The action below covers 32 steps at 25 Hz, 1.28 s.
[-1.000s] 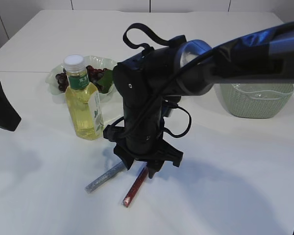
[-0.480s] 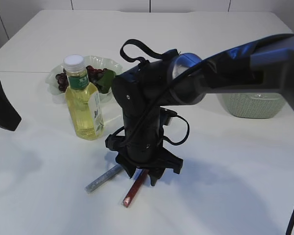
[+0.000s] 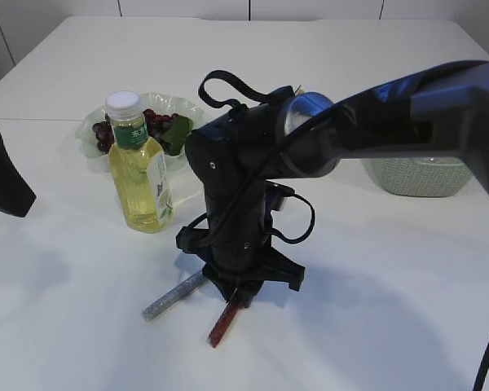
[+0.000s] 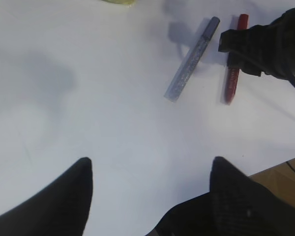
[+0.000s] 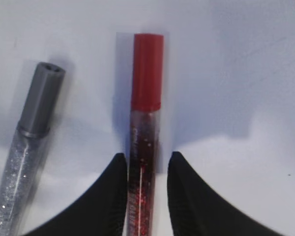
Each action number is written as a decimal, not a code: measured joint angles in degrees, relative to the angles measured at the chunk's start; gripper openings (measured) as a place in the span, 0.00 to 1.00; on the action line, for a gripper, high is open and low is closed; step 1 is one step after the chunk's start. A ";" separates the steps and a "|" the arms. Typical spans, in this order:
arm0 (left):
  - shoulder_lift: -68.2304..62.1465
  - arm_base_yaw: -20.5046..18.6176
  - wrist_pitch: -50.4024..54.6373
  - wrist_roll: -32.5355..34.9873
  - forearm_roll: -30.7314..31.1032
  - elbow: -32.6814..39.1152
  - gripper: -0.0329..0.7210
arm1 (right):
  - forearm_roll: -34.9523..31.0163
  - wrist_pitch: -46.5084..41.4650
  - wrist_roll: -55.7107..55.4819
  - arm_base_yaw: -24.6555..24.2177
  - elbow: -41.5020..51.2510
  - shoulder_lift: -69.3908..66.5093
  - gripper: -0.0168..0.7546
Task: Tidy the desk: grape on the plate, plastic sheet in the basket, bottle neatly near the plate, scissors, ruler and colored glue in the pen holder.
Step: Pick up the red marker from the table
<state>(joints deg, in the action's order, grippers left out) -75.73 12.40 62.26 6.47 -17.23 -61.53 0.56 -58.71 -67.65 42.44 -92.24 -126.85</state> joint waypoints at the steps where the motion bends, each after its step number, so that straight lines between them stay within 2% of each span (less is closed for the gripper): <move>1: 0.00 0.00 0.00 0.00 0.00 0.00 0.76 | 0.00 0.00 0.00 0.00 0.00 0.00 0.30; 7: 0.00 0.00 0.00 0.00 0.00 0.00 0.76 | 0.37 0.00 0.08 0.00 0.00 0.00 0.22; 13: 0.00 0.00 0.00 0.00 0.00 0.00 0.76 | 0.57 0.00 0.22 0.00 0.00 0.00 0.21; 20: 0.00 0.00 0.00 0.00 0.00 0.00 0.76 | 0.57 0.00 1.00 0.00 -0.23 0.00 0.13; 32: 0.00 0.00 0.00 0.00 0.00 0.00 0.76 | -0.56 1.59 16.06 -1.01 -0.73 4.37 0.09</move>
<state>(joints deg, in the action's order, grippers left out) -75.73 12.40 62.26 6.47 -17.23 -61.53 0.00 -57.13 -51.58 41.43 -92.97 -122.48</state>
